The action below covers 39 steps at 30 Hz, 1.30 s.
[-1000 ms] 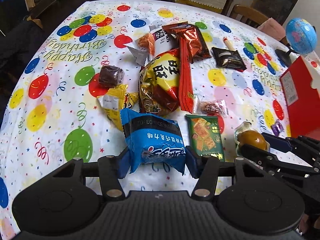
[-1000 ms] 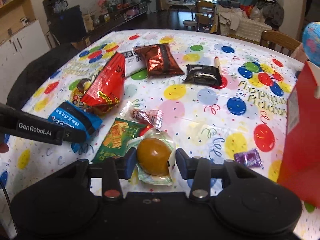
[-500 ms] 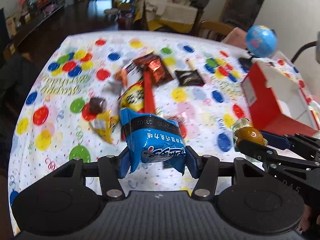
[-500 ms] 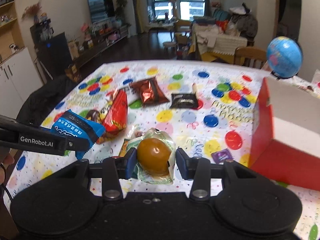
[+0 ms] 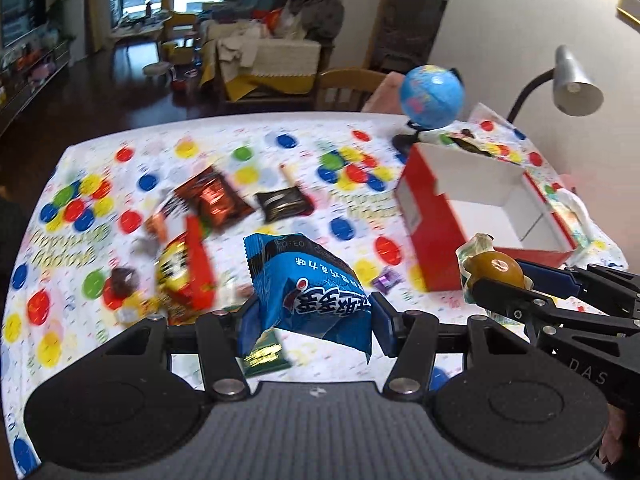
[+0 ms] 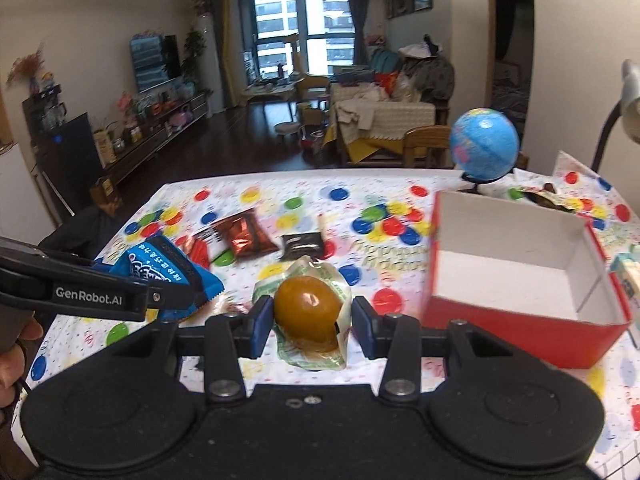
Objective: Organize snacks
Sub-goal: 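Carry both snacks into the red box and open both tools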
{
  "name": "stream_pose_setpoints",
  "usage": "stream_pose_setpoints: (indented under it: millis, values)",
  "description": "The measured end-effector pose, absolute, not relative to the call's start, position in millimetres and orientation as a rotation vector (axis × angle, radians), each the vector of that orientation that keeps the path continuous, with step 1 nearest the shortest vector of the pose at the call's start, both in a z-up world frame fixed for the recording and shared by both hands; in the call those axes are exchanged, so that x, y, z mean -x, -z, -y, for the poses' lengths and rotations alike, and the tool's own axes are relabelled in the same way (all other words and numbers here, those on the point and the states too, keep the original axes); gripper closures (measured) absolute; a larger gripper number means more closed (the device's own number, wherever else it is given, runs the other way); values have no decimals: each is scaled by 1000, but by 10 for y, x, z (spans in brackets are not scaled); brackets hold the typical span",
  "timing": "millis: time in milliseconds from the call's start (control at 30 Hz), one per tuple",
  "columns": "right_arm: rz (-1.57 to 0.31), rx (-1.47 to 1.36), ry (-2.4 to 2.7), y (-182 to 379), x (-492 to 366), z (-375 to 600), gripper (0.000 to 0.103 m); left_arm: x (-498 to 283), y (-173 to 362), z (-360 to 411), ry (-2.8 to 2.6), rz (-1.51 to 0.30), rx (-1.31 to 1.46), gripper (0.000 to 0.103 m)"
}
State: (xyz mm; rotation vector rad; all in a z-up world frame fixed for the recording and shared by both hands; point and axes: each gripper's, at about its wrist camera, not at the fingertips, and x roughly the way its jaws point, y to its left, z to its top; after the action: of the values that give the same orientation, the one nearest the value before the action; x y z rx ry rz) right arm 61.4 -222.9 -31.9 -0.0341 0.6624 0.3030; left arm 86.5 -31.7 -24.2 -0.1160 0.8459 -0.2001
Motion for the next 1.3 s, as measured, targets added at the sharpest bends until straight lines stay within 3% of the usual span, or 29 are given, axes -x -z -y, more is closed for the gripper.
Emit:
stream_pose_setpoints:
  millis: [700,1300]
  values:
    - [-666,-12,-176,376,-1440,3892,62,-1994,189,2123,303,-873,8,48]
    - [-834,-31,-118,978,-2089,4593,62,-2775,777,3098,354,-1007,-131,48]
